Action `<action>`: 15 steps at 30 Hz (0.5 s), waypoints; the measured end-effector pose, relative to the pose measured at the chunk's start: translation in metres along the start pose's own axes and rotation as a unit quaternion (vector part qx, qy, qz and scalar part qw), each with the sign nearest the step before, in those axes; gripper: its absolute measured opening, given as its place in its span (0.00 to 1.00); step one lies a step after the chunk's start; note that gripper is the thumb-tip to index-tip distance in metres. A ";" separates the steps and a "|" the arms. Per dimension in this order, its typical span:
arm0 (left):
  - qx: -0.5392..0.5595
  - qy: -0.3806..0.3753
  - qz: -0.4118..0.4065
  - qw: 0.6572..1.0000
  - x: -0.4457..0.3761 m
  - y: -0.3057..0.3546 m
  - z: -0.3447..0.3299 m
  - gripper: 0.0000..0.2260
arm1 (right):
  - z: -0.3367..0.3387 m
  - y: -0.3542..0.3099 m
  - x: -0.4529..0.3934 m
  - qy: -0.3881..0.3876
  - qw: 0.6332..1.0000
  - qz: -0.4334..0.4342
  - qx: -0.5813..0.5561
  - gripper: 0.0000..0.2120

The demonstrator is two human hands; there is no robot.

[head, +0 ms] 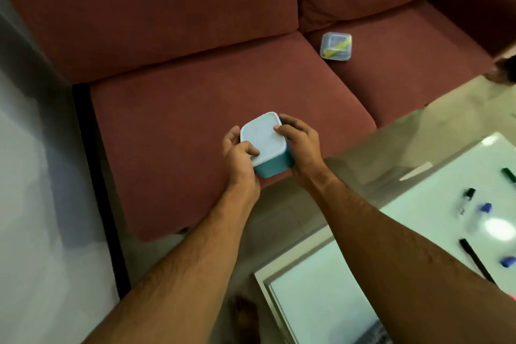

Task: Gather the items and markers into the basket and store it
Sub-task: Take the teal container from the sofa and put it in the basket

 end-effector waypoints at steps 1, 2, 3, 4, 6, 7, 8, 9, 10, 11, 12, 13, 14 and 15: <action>-0.012 -0.010 0.006 1.000 0.012 -0.011 0.002 0.27 | 0.017 0.003 0.009 0.004 1.000 0.006 0.001 0.15; -0.024 -0.019 0.012 0.999 0.022 -0.024 0.003 0.26 | 0.034 0.007 0.018 0.011 1.000 0.006 -0.006 0.15; -0.037 -0.025 0.018 0.999 0.031 -0.039 0.005 0.25 | 0.051 0.011 0.026 0.018 1.000 0.001 -0.015 0.15; -0.050 -0.029 0.023 0.998 0.040 -0.052 0.006 0.23 | 0.066 0.016 0.033 0.021 0.999 -0.005 -0.024 0.15; -0.079 -0.028 0.027 0.996 0.058 -0.079 0.008 0.18 | 0.097 0.025 0.049 0.028 0.999 -0.013 -0.024 0.16; -0.094 -0.029 0.023 0.995 0.065 -0.094 0.009 0.16 | 0.113 0.030 0.055 0.035 0.999 -0.016 -0.019 0.16; -0.103 -0.031 0.021 0.994 0.074 -0.110 0.009 0.14 | 0.131 0.034 0.061 0.042 0.999 -0.017 -0.014 0.16; -0.107 -0.036 0.016 0.993 0.081 -0.122 0.008 0.14 | 0.145 0.038 0.065 0.046 0.999 -0.018 -0.007 0.16; -0.112 -0.039 0.010 0.993 0.091 -0.137 0.007 0.14 | 0.163 0.042 0.069 0.052 0.999 -0.017 0.003 0.17; -0.114 -0.037 0.007 0.993 0.102 -0.150 0.006 0.13 | 0.180 0.045 0.073 0.055 0.998 -0.011 0.017 0.17; -0.113 -0.032 0.006 0.993 0.112 -0.164 0.006 0.12 | 0.198 0.048 0.077 0.057 0.998 -0.005 0.030 0.17; -0.107 -0.026 0.005 0.994 0.124 -0.179 0.005 0.12 | 0.216 0.051 0.082 0.056 0.998 0.001 0.040 0.17; -0.101 -0.020 0.001 0.995 0.133 -0.192 0.005 0.12 | 0.230 0.053 0.086 0.055 0.998 0.003 0.044 0.17; -0.103 -0.015 -0.003 0.995 0.145 -0.207 0.005 0.13 | 0.247 0.056 0.092 0.053 0.997 0.002 0.048 0.16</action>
Point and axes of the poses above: each hand's wrist, its own x-axis away from the middle knuckle, its own z-axis out of the back of the hand, y = z × x, the point moved 7 cm from there along -x, towards the middle knuckle, and after that the axes turned 11 degrees about y, right-handed, at the moved point
